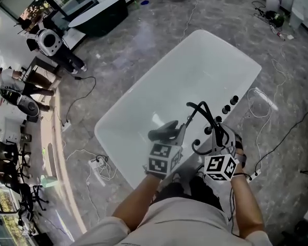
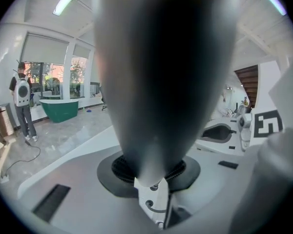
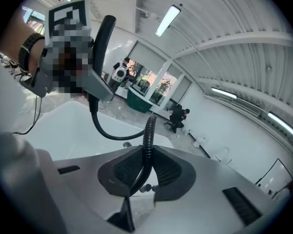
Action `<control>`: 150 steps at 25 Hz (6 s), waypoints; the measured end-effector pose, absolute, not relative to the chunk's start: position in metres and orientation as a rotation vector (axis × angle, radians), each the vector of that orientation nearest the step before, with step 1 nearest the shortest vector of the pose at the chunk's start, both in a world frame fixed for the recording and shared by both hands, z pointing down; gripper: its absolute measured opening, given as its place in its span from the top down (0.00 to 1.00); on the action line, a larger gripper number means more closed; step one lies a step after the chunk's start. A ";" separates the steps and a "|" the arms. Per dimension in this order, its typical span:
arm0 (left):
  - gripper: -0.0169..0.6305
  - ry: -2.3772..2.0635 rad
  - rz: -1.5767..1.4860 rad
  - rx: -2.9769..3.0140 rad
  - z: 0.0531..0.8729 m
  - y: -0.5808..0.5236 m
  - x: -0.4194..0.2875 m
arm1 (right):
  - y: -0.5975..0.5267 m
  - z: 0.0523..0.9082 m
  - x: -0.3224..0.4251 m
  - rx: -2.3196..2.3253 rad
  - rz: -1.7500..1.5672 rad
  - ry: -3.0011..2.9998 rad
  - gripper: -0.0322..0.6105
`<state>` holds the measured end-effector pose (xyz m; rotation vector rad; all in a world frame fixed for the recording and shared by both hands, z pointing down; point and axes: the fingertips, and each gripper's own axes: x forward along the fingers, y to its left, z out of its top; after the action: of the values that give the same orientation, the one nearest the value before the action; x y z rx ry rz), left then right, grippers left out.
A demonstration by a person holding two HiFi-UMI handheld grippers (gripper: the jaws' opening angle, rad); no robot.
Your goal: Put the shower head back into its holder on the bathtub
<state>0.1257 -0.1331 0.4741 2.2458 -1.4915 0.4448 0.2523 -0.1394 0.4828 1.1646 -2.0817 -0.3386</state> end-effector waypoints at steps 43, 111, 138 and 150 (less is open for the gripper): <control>0.82 -1.410 0.517 2.251 0.508 -0.137 0.099 | -0.169 0.532 0.231 1.244 -0.510 -2.100 0.84; 0.82 -1.001 0.511 2.452 0.566 -0.111 0.137 | -0.057 0.819 0.244 1.117 0.695 -2.038 0.78; 0.83 -0.949 0.761 2.491 0.831 -0.121 0.230 | -0.036 0.769 0.316 1.326 0.752 -2.188 0.78; 0.83 -0.986 0.850 2.538 0.869 -0.111 0.231 | -0.038 0.769 0.310 1.283 0.728 -2.216 0.78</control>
<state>0.2315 -0.1110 0.8688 2.5382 -0.9865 0.8501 0.3103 -0.0382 0.7687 1.2834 -2.2163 0.7285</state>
